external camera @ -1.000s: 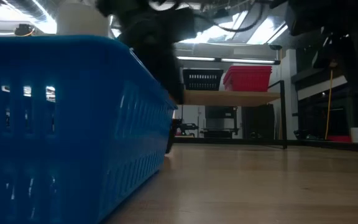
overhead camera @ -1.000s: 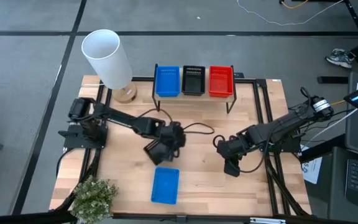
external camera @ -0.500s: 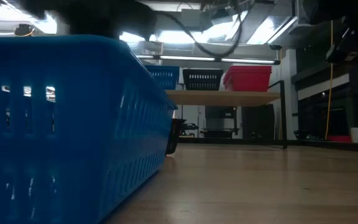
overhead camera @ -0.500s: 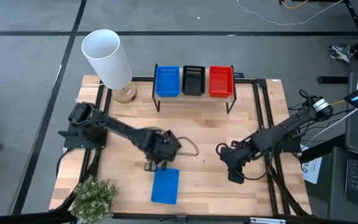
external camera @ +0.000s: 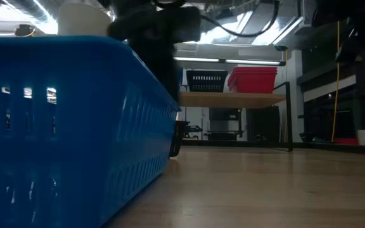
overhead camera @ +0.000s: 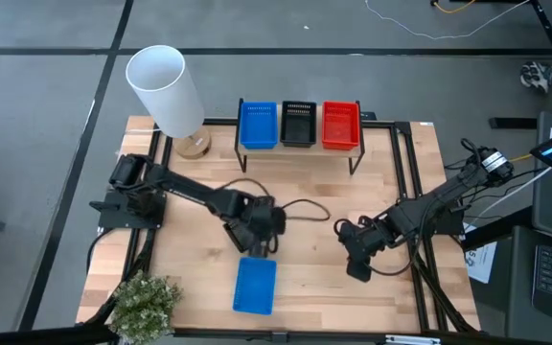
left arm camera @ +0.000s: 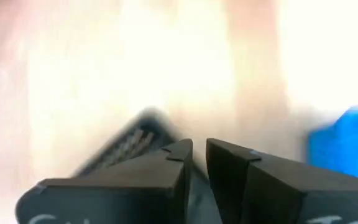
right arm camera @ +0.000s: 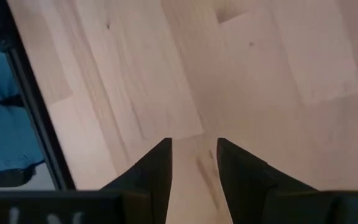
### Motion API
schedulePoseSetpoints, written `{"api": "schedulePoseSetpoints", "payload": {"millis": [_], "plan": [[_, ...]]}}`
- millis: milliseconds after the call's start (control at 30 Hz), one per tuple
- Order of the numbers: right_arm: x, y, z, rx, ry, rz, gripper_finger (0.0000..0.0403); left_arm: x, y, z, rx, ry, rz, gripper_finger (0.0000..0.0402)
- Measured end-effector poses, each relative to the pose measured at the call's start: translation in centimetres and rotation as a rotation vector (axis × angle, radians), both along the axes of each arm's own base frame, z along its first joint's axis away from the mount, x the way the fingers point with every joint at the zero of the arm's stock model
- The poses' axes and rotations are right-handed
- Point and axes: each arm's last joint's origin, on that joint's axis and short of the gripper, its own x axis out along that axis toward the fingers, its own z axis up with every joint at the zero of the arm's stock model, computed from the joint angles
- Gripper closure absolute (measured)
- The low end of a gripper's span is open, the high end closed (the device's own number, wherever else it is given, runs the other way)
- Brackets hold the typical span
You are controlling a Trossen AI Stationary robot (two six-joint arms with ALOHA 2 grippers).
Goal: Stack baskets on shelf by color
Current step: Stack the black bin on top of the other black bins on the shelf
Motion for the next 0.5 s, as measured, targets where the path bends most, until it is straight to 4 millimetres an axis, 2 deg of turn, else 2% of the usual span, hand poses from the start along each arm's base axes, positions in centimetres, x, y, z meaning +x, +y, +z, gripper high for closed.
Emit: {"api": "schedulePoseSetpoints", "payload": {"millis": [100, 167, 233, 300, 367, 433, 500], "plan": [[-0.2, 0.5, 0.0, 0.014, 0.000, -0.008, 0.0278, 1.2, 1.1, 0.7, -0.047, -0.123, -0.027, 0.0365], [-0.4, 0.9, 0.0, 0.023, 0.001, -0.009, 0.0278, 1.4, 1.8, 1.0, -0.008, -0.133, -0.005, 0.0369], [-0.7, 1.3, 0.1, 0.032, 0.006, -0.016, 0.0278, 0.6, 2.6, 1.2, 0.086, -0.030, 0.053, 0.0375], [-1.0, 1.8, 0.0, 0.040, 0.012, -0.018, 0.0278, -0.9, 3.0, 2.3, 0.150, 0.094, 0.088, 0.0384], [-1.3, 2.2, 0.0, 0.046, 0.017, -0.017, 0.0278, -2.1, 2.9, 2.8, 0.112, 0.186, 0.094, 0.0393], [-1.6, 2.5, 0.1, 0.044, 0.016, -0.010, 0.0278, -3.4, 2.3, 1.9, 0.052, 0.323, 0.079, 0.0399], [-1.8, 2.8, 0.1, 0.022, -0.002, -0.007, 0.0278, -3.8, 1.5, -0.1, 0.045, 0.399, 0.064, 0.0400]]}}
